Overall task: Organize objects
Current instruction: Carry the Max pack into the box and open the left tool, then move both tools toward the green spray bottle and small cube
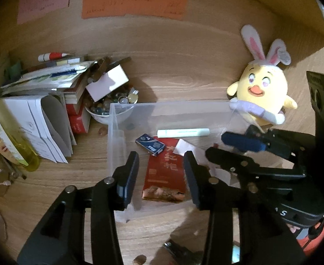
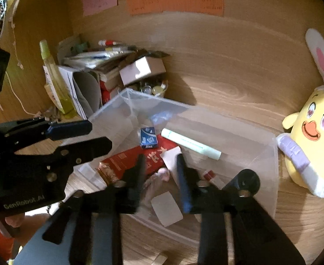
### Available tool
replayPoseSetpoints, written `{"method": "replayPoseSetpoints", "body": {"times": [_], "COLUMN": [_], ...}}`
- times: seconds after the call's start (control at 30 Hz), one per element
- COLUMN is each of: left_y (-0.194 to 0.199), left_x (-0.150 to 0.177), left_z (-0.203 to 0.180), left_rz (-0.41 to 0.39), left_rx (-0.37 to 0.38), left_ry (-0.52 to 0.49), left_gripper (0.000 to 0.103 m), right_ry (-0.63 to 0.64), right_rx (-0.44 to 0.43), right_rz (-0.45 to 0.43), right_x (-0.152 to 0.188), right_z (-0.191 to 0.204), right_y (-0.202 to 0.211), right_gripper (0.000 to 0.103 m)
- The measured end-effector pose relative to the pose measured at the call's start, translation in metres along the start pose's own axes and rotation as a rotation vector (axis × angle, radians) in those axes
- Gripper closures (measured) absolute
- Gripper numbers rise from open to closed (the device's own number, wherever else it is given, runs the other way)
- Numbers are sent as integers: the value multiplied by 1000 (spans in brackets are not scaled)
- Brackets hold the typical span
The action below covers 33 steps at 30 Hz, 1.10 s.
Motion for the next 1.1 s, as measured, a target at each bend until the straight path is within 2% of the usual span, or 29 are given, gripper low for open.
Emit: {"method": "replayPoseSetpoints", "body": {"times": [0.07, 0.17, 0.33, 0.53, 0.7, 0.9, 1.1], "left_y": [6, 19, 36, 51, 62, 69, 69], "left_x": [-2, -5, -4, 3, 13, 30, 50], "left_z": [-3, -7, -13, -21, -25, -25, -23], "left_rz": [-12, -41, -71, -84, -94, -80, -54], "left_rx": [1, -7, 3, 18, 21, -18, -11], "left_ry": [-7, -17, -18, -6, 8, 9, 49], "left_gripper": [59, 51, 39, 30, 28, 21, 21], "right_ry": [2, -1, -27, -41, -51, -58, -73], "right_rx": [11, 22, 27, 51, 66, 85, 68], "right_rz": [-19, -45, -75, -94, -102, -102, -69], "right_x": [-3, -8, -7, 1, 12, 26, 47], "right_z": [0, -2, -9, -17, -27, -36, -39], "right_y": [7, 20, 40, 59, 71, 82, 82], "right_gripper": [63, 57, 40, 35, 34, 32, 30]}}
Point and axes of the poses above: each gripper's, at about its wrist camera, not at the fingertips, and y roughly against the way its jaws point, z to its left, x to its underside, the point moved 10 cm from there along -y, roughly the way its jaws point, and after that the axes turned 13 degrees about x, right-handed, at the moved point
